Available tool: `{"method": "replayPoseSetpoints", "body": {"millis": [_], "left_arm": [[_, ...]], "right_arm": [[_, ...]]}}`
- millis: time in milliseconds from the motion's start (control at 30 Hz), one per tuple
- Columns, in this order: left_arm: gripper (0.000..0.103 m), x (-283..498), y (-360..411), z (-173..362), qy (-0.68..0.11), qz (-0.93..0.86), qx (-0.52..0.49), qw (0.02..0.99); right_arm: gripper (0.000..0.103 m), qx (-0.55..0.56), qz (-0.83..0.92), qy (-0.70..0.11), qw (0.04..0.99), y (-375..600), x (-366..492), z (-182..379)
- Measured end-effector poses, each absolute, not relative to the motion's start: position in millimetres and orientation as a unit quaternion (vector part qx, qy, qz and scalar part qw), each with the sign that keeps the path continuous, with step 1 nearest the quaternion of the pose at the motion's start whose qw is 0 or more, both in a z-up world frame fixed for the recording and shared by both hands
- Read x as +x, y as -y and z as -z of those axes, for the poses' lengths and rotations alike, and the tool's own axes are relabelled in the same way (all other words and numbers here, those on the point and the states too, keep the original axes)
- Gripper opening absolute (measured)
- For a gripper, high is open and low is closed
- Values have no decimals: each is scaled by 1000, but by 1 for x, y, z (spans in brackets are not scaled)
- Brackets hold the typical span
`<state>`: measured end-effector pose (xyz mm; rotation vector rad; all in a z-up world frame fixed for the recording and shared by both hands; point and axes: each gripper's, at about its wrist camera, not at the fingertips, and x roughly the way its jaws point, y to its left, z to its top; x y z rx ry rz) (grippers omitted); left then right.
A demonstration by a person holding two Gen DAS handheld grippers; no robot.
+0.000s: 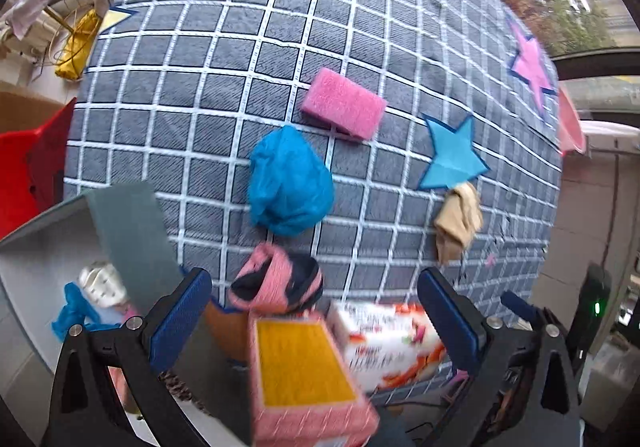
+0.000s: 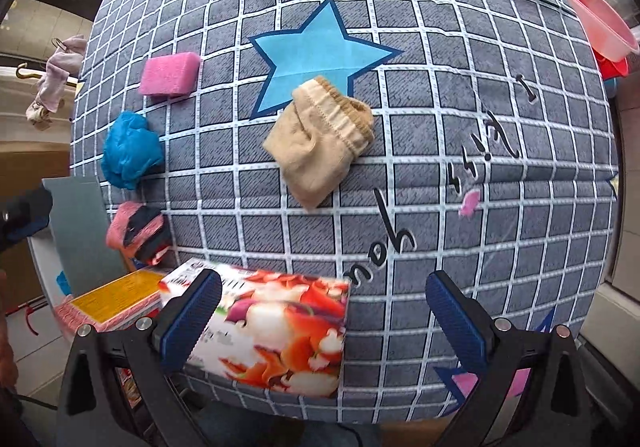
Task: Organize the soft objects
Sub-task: 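Move both grippers back toward the remaining soft items, then grasp the blue cloth with the left gripper while the right gripper grasps the beige sock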
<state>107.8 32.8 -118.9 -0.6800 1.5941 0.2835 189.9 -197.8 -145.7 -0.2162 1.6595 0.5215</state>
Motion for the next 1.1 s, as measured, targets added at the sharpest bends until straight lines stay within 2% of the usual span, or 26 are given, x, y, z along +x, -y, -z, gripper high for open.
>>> {"method": "replayPoseSetpoints", "body": {"millis": [533,767,1100], "left_arm": [[103,135,-45,204,-706,-229,-363,563],[103,139,-32,225,-714,-229,-355,558],[103,148,-12,251,-743,-235,-319,540]], "right_arm": [[103,-149,-243,-696,659,155,228,191],[103,-172,-247,-696,652,142,226,218],[103,-194,-244,-687,656,142,228,224]]}}
